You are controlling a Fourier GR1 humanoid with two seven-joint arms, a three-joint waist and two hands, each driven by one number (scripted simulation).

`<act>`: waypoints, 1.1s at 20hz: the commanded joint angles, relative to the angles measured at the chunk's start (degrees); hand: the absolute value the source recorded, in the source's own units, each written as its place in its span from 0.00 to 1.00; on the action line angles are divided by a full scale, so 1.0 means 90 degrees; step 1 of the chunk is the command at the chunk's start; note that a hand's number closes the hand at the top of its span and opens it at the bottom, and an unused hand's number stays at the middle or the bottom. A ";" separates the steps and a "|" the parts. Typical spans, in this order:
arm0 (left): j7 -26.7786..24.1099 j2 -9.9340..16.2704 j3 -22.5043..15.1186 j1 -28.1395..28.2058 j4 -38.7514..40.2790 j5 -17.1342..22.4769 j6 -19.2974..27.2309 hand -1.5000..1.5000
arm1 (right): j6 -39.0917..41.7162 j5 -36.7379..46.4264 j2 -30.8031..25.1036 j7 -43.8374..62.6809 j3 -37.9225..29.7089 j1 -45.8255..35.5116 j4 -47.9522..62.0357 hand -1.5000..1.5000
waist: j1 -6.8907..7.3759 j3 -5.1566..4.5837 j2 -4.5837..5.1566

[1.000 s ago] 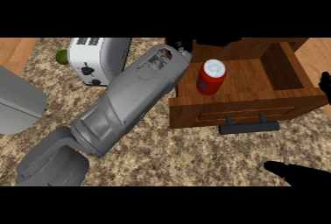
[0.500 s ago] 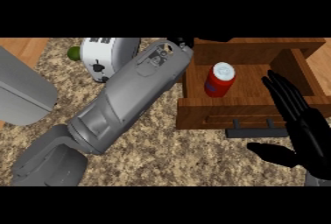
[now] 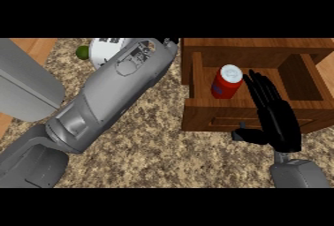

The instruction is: Pick up the can, place it into the drawer and close the drawer

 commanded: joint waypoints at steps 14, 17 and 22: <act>0.1209 0.1571 -0.0215 0.1273 -0.2293 -0.0440 -0.0181 0.00 | -0.1828 0.1113 0.0334 -0.0168 -0.0564 -0.1721 0.3591 0.00 | 0.0249 0.0008 0.0035; 0.1668 0.1838 -0.0164 0.1046 -0.2468 -0.0453 -0.0264 0.00 | -0.2243 0.1053 0.0245 -0.0347 -0.0864 -0.2146 0.4242 0.00 | 0.0244 0.0015 0.0043; 0.1723 0.1860 -0.0155 0.1420 -0.2897 -0.0501 -0.0186 0.00 | -0.3020 0.1139 0.0319 -0.0375 -0.1240 -0.3092 0.5488 0.00 | 0.0338 0.0020 0.0099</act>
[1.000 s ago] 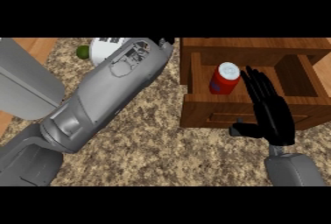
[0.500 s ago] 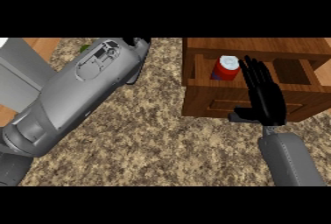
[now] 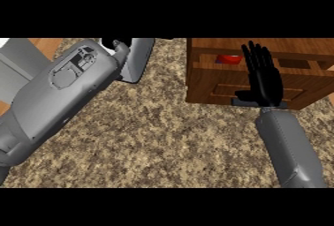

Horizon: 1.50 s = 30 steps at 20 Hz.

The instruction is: Pick up the can, place it into the drawer and close the drawer

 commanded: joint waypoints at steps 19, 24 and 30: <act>0.0079 0.0921 0.0011 0.2173 -0.2442 -0.0437 0.0107 0.00 | -0.1171 0.0062 -0.0244 0.0032 -0.0990 -0.3026 0.3770 0.00 | 0.0257 0.0127 0.0200; 0.0126 0.0722 -0.0012 0.1959 -0.2200 -0.0639 0.0140 0.00 | -0.1105 0.0129 -0.0257 0.0212 -0.1056 -0.3490 0.4114 0.00 | 0.0146 0.0133 0.0263; 0.0111 0.0792 0.0047 0.2146 -0.2427 -0.0665 0.0106 0.00 | -0.1148 -0.0430 -0.0141 -0.0500 -0.1512 -0.3531 0.4078 0.00 | 0.0231 0.0149 0.0312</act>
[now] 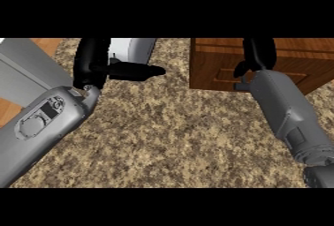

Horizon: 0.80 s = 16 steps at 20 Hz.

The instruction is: Pick up the can, place it into the drawer and close the drawer

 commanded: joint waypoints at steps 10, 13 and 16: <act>-0.0282 0.0182 0.0174 0.0679 -0.0212 -0.0045 -0.0184 0.00 | 0.0848 -0.2145 0.0581 -0.1575 -0.1703 -0.0707 -0.0356 0.00 | -0.0026 0.0013 -0.0049; -0.0358 0.0188 0.0271 0.0897 -0.0244 0.0030 -0.0249 0.00 | 0.0904 -0.2634 0.0896 -0.1814 -0.2097 -0.0734 -0.0444 0.00 | -0.0033 0.0011 -0.0062; -0.0559 0.0020 0.0150 0.1199 -0.0333 -0.0160 -0.0007 0.00 | 0.1573 -0.3246 0.0786 -0.2113 -0.2572 -0.0733 -0.0479 0.00 | -0.0147 0.0009 -0.0106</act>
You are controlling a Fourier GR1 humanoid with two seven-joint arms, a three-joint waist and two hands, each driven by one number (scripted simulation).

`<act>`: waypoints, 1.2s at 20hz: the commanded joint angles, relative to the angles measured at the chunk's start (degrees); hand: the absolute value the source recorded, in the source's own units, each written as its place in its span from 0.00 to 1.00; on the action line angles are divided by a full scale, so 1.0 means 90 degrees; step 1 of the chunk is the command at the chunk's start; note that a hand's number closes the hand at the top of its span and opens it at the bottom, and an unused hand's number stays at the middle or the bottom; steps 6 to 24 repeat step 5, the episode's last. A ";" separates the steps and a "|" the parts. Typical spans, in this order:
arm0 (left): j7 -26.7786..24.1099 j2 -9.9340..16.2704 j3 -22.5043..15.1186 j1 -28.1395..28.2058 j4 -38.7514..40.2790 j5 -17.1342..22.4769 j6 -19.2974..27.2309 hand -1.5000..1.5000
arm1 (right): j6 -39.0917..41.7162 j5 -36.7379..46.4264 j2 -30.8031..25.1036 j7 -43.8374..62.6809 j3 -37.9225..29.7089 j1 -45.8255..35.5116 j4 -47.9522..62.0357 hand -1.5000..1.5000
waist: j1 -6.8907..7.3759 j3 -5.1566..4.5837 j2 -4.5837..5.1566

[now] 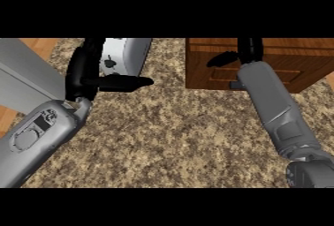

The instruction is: Pick up the can, place it into the drawer and close the drawer

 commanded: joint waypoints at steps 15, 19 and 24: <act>-0.0174 -0.0006 0.0281 0.0370 -0.0037 -0.0022 -0.0167 0.00 | 0.0479 -0.1086 0.0099 -0.0113 -0.0833 -0.0595 -0.0062 0.00 | 0.0002 -0.0032 -0.0041; -0.0174 -0.0006 0.0281 0.0370 -0.0037 -0.0022 -0.0167 0.00 | 0.0479 -0.1086 0.0099 -0.0113 -0.0833 -0.0595 -0.0062 0.00 | 0.0002 -0.0032 -0.0041; -0.0174 -0.0006 0.0281 0.0370 -0.0037 -0.0022 -0.0167 0.00 | 0.0479 -0.1086 0.0099 -0.0113 -0.0833 -0.0595 -0.0062 0.00 | 0.0002 -0.0032 -0.0041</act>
